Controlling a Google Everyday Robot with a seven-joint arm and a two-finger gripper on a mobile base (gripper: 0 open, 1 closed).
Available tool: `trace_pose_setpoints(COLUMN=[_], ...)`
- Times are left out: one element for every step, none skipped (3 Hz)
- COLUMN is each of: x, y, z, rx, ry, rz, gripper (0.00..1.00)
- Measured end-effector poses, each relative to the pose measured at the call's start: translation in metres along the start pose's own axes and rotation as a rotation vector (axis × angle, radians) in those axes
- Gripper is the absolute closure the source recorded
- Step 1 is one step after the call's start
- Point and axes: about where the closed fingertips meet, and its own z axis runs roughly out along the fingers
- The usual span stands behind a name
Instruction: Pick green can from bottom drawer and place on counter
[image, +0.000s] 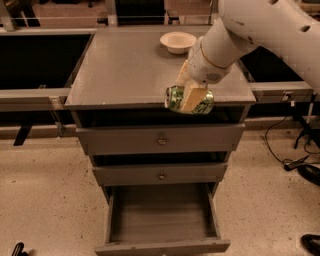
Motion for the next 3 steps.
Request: trace_pose_setpoints(x=[-0.024,-0.024,-0.019], y=[0.005,0.004,-0.016], z=[-0.044,-0.040,-0.009], rx=[0.026,0.013,-0.033], ry=[0.057,0.057,0.051], rz=[-0.038,-0.043,-0.090], gripper=[1.00,1.00,1.00])
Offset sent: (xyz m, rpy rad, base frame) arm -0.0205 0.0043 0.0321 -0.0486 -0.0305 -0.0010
